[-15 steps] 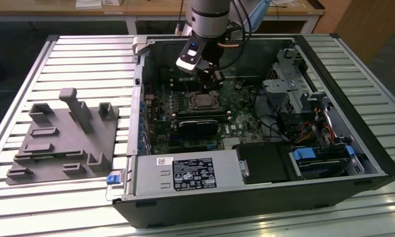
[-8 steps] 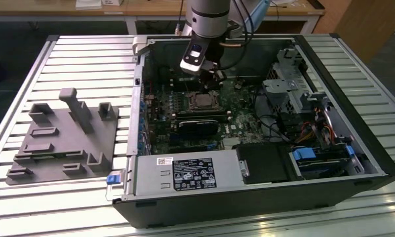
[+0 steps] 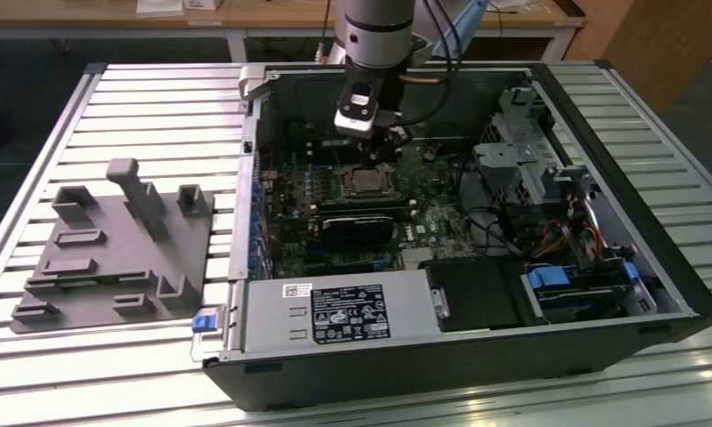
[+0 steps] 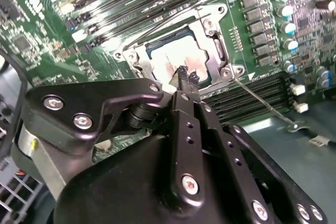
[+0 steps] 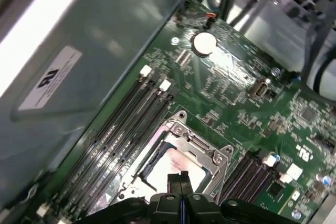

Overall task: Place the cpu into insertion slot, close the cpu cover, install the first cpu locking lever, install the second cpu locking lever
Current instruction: 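Close the cpu cover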

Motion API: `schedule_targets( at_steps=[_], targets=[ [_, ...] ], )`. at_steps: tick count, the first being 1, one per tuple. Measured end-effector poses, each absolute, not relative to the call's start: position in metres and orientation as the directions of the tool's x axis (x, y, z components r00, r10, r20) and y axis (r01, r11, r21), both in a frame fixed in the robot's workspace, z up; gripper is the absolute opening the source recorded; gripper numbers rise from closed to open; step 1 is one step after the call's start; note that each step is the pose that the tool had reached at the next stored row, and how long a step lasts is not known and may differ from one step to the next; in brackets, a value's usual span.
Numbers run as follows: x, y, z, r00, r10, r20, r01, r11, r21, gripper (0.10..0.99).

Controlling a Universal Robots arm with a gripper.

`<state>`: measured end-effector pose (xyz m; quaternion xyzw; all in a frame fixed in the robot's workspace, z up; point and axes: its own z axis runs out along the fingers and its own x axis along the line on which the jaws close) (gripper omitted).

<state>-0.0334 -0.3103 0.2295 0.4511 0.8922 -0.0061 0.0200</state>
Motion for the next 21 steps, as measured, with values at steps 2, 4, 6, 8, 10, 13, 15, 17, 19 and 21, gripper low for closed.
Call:
schedule_targets(
  at_steps=[2,4,6,8,10,13,15,17,19,21],
  targets=[
    [-0.0334,-0.3103,0.2294,-0.621,0.783,-0.041,0.783,0.621,0.007,0.106],
    [-0.0334,-0.3103,0.2293,-0.648,0.760,-0.041,0.761,0.649,0.007,0.106],
    [-0.0334,-0.3103,0.2293,-0.677,0.735,-0.041,0.736,0.677,0.007,0.106],
    [-0.0334,-0.3103,0.2292,-0.703,0.710,-0.041,0.711,0.703,0.007,0.106],
    [-0.0334,-0.3103,0.2291,-0.727,0.685,-0.041,0.685,0.728,0.007,0.106],
    [-0.0334,-0.3103,0.2289,-0.764,0.644,-0.041,0.644,0.765,0.007,0.106],
    [-0.0334,-0.3103,0.2288,-0.787,0.616,-0.041,0.616,0.788,0.007,0.106],
    [-0.0334,-0.3103,0.2286,-0.809,0.587,-0.041,0.587,0.809,0.007,0.106],
    [-0.0334,-0.3103,0.2285,-0.830,0.557,-0.041,0.557,0.831,0.007,0.106],
    [-0.0334,-0.3103,0.2283,-0.849,0.526,-0.041,0.526,0.850,0.007,0.106]
  ],
)
